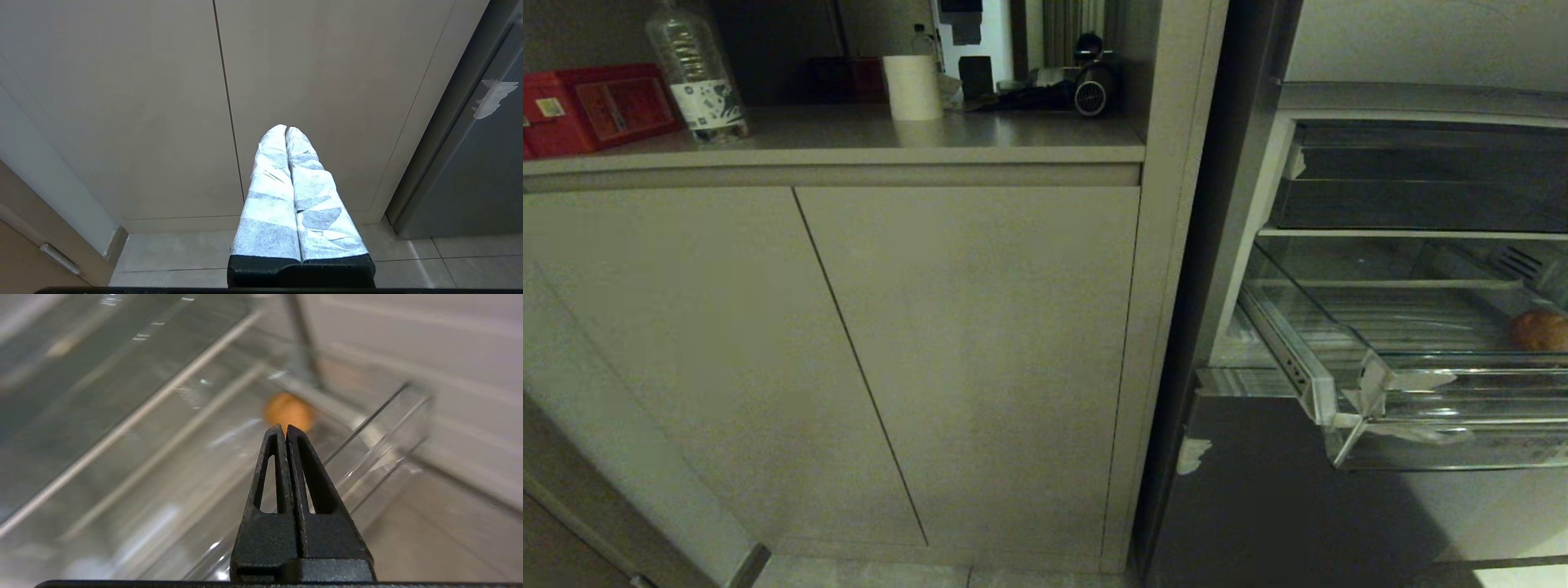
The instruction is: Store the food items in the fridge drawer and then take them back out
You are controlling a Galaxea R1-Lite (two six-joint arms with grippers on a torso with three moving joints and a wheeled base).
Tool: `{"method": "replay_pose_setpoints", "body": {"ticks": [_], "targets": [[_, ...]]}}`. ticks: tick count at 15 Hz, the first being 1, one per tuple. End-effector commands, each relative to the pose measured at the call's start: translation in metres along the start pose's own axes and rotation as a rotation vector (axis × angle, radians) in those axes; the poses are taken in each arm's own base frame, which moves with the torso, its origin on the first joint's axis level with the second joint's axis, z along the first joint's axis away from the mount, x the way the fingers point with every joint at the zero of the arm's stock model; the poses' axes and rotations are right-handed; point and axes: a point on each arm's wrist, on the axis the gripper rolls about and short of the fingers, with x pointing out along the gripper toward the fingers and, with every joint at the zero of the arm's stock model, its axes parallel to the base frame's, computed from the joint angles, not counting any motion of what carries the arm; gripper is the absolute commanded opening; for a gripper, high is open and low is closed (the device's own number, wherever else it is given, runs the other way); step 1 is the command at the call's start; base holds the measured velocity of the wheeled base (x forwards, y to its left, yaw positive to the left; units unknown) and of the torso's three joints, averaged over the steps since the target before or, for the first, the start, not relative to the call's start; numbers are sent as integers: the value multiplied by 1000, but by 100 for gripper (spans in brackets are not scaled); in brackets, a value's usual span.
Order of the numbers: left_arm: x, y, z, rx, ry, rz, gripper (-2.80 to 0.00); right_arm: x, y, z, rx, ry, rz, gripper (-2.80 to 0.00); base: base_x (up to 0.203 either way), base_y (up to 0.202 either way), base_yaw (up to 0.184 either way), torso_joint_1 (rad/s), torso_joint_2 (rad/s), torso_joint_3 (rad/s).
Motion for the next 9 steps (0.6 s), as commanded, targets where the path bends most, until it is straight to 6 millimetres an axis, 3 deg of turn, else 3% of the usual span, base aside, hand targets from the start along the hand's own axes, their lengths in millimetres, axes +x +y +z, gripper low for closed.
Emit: {"method": "replay_pose_setpoints", "body": {"ticks": [1,5,9], "targets": [[0,0,0,0,1,0,-280,43,4,11,-22,84,-38,-280,0,0,0,0,0,0],[0,0,0,0,0,0,-280,88,11,34,-77,165,-65,-280,0,0,0,0,0,0],[0,0,0,0,-1,0,-280,120,16,25,-210,304,-64,-280,0,0,0,0,0,0]]}}
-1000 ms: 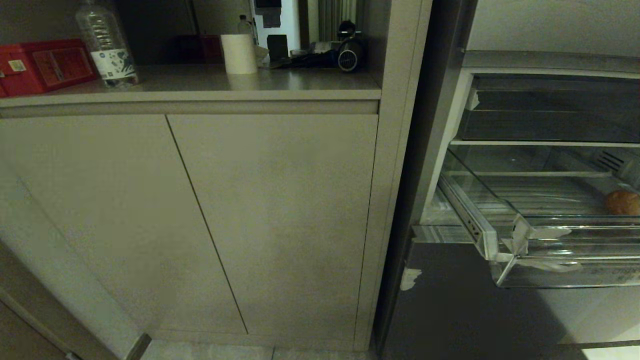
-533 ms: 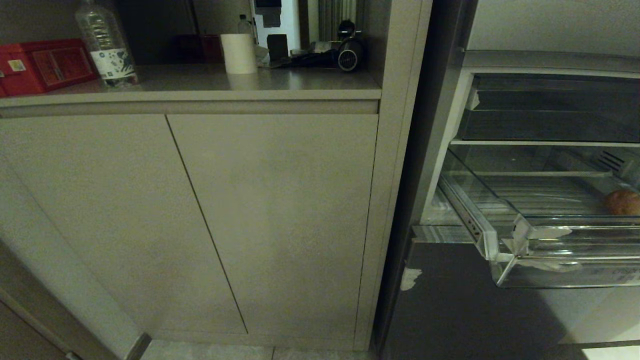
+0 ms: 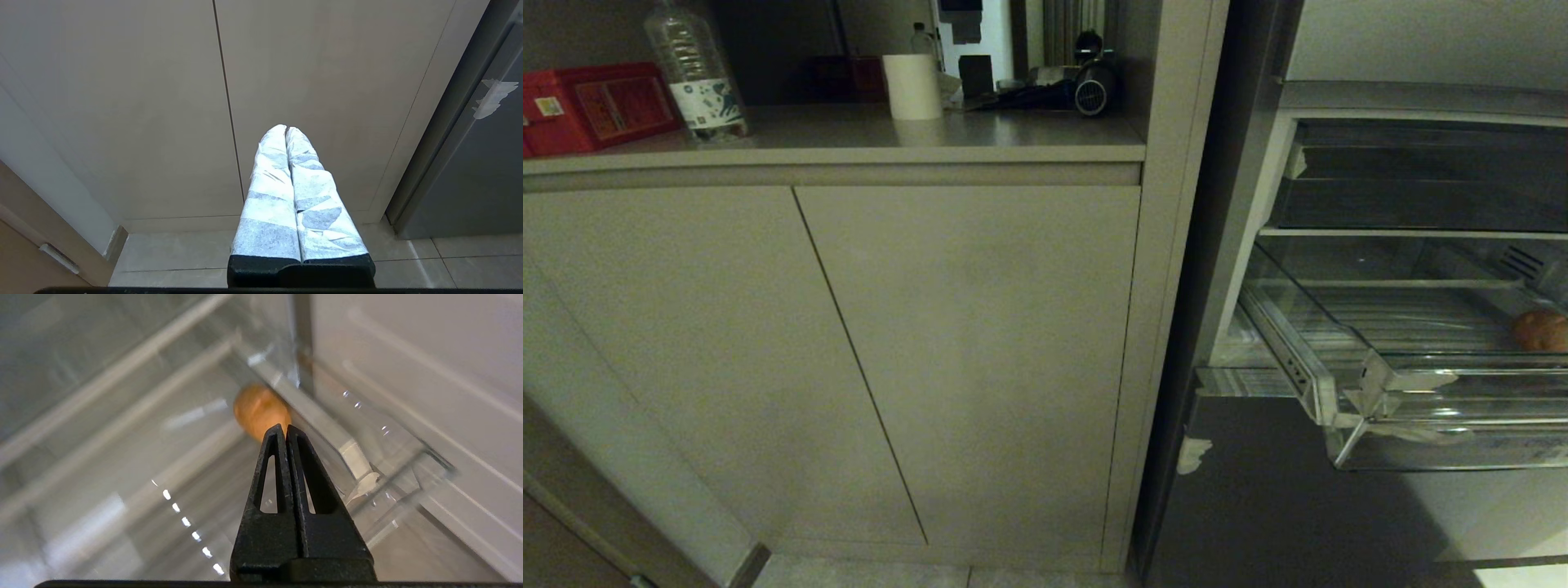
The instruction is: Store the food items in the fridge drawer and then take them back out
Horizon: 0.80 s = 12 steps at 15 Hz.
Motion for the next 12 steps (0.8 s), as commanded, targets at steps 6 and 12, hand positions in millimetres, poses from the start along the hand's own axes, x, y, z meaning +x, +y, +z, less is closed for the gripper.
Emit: {"method": "replay_pose_setpoints", "body": {"ticks": [6,12], "targets": [[0,0,0,0,0,0,-280,32,6,-4,-39,62,20,-280,0,0,0,0,0,0],[0,0,0,0,0,0,-280,28,4,-10,-42,82,14,-280,0,0,0,0,0,0]]}}
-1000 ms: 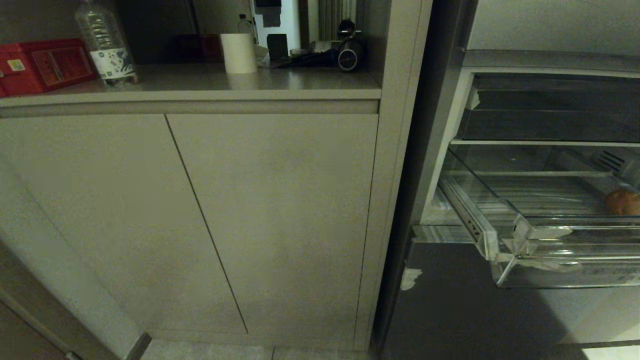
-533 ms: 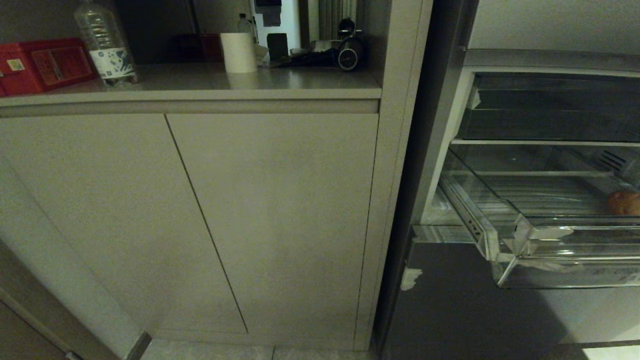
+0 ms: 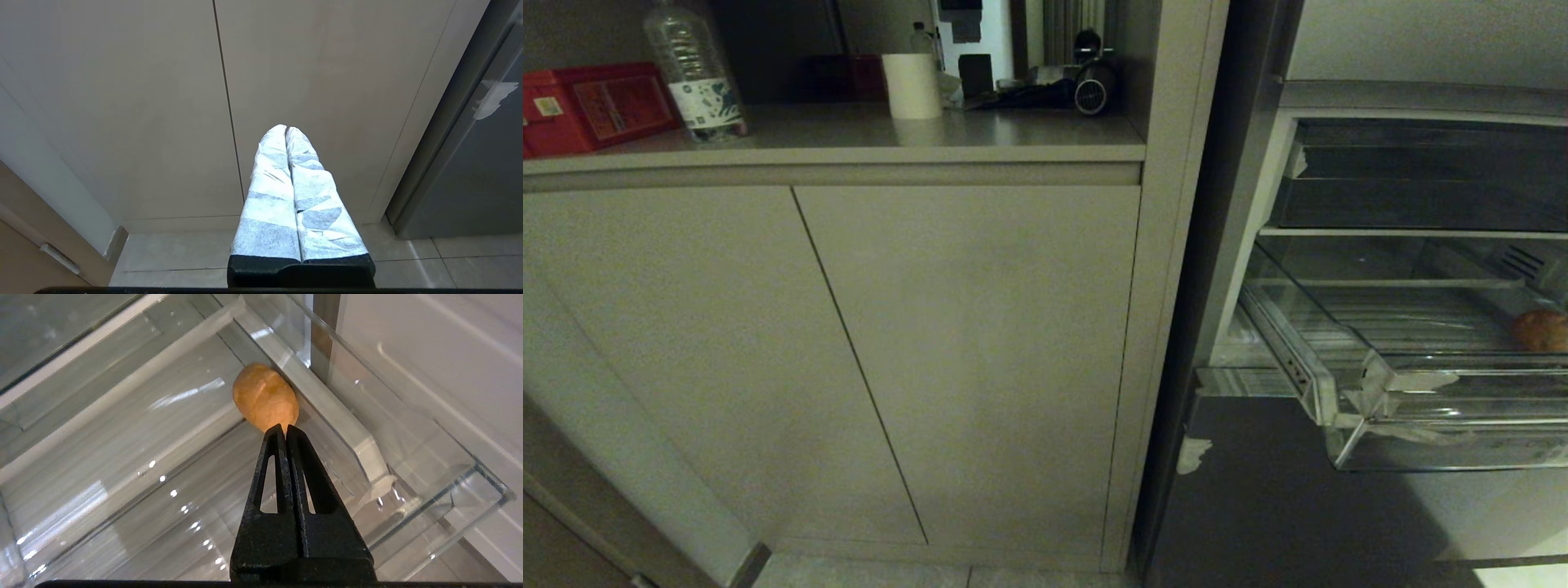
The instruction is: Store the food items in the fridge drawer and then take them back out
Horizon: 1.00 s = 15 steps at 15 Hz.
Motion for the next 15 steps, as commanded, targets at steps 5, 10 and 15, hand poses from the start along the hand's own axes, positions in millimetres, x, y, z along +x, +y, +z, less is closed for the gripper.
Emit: {"method": "replay_pose_setpoints", "body": {"ticks": [5,10,15], "targets": [[0,0,0,0,-1,0,-280,-4,0,-6,-4,17,-1,-280,0,0,0,166,-410,-240],[0,0,0,0,1,0,-280,5,-4,-22,-37,82,-13,-280,0,0,0,246,-582,-333],[0,0,0,0,-1,0,-280,23,-10,-42,-54,173,-25,-280,0,0,0,209,-462,-259]]}}
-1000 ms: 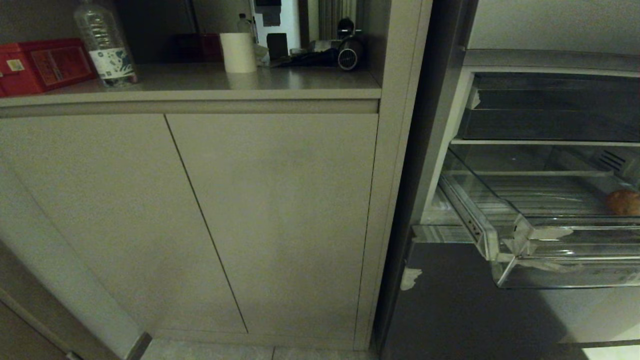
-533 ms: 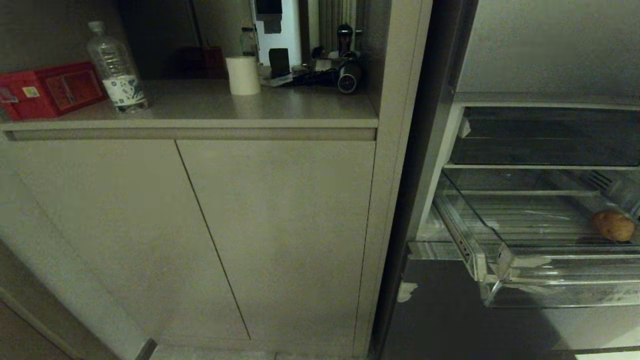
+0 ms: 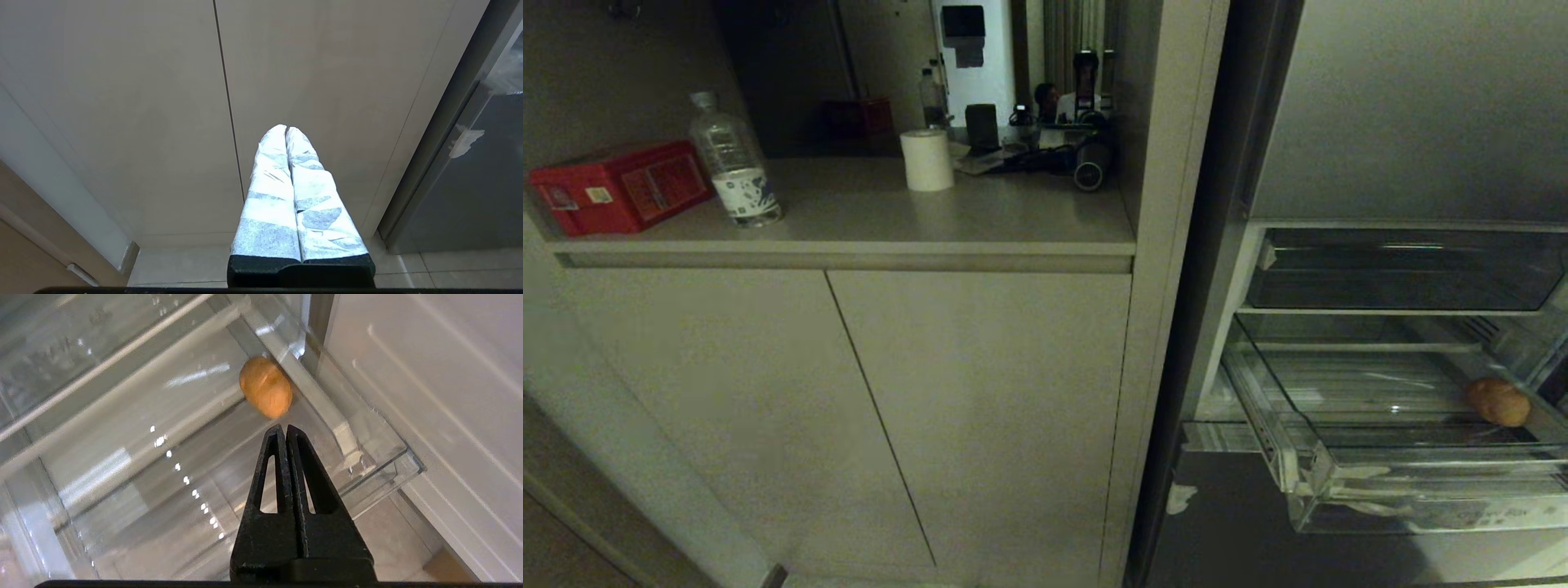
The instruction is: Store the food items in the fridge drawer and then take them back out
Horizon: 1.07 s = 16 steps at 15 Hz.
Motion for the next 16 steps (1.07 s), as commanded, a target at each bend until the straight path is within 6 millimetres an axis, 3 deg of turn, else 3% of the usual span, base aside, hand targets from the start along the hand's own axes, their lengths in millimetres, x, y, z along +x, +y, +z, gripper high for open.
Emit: {"method": "replay_pose_setpoints", "body": {"ticks": [1,6,10,16], "targets": [[0,0,0,0,1,0,-280,12,-2,-10,2,54,-5,-280,0,0,0,55,-103,-67],[0,0,0,0,1,0,-280,41,-7,-23,4,131,-15,-280,0,0,0,0,0,0],[0,0,0,0,1,0,-280,90,-9,-28,-37,127,-73,-280,0,0,0,0,0,0],[0,0,0,0,0,0,-280,137,9,-33,-90,139,-47,-280,0,0,0,0,0,0]]}}
